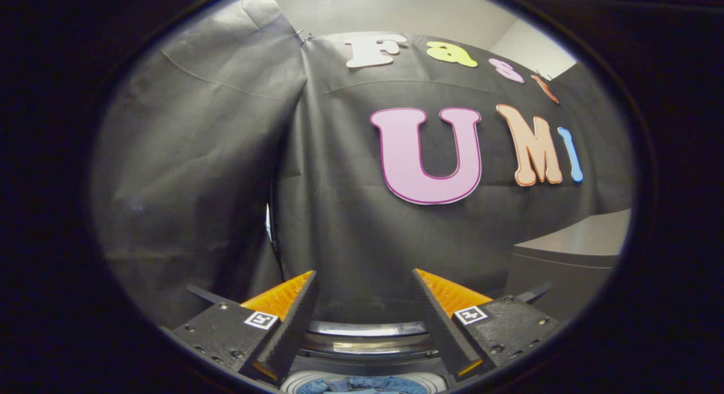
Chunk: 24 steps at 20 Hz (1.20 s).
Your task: Put the clothes into the washing machine and then close the washing machine lid.
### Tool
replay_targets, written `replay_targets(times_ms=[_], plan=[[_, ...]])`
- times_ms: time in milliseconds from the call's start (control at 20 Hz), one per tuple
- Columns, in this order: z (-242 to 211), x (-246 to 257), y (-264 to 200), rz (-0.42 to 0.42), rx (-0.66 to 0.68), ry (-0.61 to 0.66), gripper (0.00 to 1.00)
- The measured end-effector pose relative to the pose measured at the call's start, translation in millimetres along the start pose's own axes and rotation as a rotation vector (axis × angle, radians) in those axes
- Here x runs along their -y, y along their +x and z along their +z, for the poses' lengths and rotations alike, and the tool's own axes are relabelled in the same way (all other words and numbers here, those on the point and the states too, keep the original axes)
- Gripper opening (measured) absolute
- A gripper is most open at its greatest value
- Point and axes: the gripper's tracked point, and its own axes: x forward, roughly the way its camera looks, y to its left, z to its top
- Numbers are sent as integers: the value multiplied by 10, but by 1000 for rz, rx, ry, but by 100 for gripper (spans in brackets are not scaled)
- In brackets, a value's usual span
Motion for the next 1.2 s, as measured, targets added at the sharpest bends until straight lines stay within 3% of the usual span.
replay_targets(times_ms=[500, 600, 700, 850, 1200], plan=[[-23, -19, -9, 11, -35, 10, 98], [-117, 77, -4, -44, -112, -7, 98], [-291, -21, -122, -27, -227, 58, 97], [-546, -16, -278, -27, -252, 141, 97], [-633, -64, -597, 0, -280, 74, 97]])
